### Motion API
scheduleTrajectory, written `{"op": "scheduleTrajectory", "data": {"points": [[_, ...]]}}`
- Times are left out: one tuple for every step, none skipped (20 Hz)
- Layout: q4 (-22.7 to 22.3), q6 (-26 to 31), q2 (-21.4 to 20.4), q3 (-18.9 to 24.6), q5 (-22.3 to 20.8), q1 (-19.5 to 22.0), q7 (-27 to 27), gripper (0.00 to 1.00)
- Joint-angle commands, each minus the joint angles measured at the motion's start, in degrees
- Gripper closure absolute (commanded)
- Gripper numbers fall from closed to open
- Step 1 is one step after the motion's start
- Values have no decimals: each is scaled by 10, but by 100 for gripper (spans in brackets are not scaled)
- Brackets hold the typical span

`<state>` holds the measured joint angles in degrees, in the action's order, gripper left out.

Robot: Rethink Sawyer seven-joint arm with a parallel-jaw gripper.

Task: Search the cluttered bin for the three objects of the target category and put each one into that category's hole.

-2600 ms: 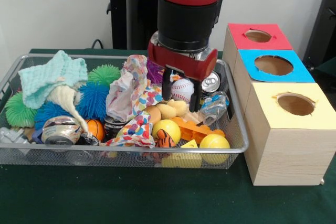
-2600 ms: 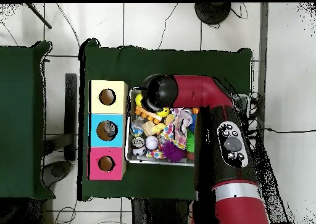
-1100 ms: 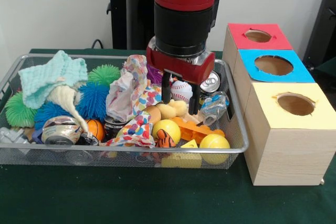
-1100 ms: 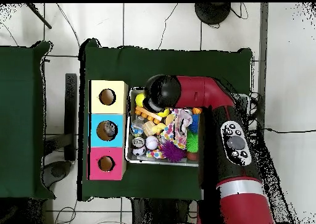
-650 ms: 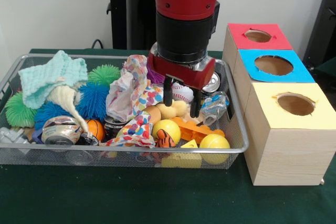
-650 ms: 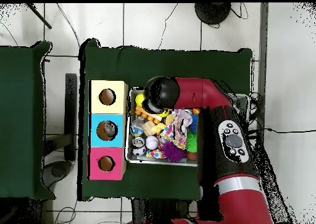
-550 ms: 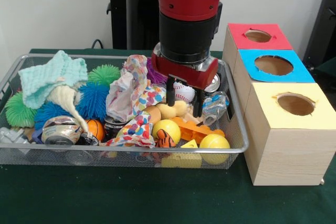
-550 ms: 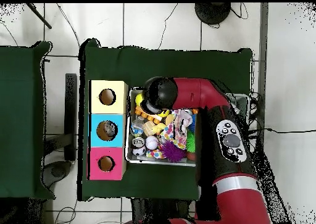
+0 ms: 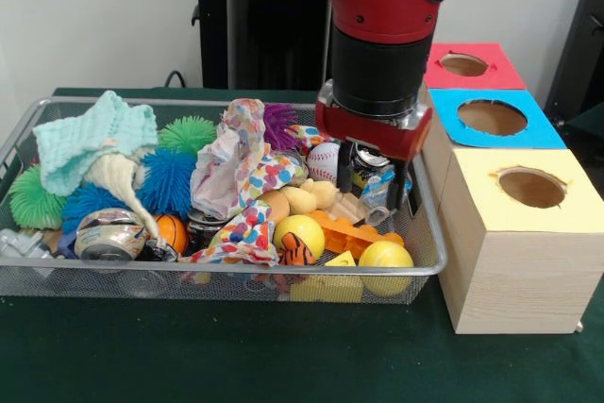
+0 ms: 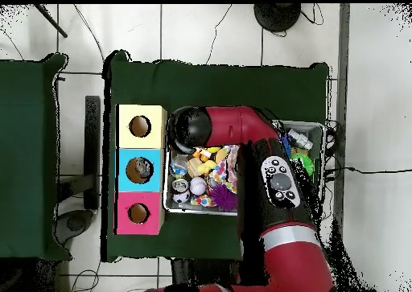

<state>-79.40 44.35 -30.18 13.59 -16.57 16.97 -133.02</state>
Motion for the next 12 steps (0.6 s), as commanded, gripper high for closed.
{"op": "scheduleTrajectory", "data": {"points": [[-83,-41,17,15,-41,-12,39,0],[-89,-42,13,12,-39,-17,33,0],[-91,-44,12,9,-40,-22,29,0],[-96,-49,11,6,-40,-26,23,0],[-99,-58,13,2,-44,-31,16,0],[-103,-70,18,-3,-47,-35,9,0],[-106,-82,24,-7,-51,-37,4,0],[-109,-95,31,-11,-55,-40,-1,0],[-116,-108,35,-16,-58,-43,-5,0],[-121,-118,39,-21,-60,-46,-10,0],[-125,-123,40,-28,-63,-51,-14,0],[-128,-129,42,-35,-66,-56,-17,0]]}}
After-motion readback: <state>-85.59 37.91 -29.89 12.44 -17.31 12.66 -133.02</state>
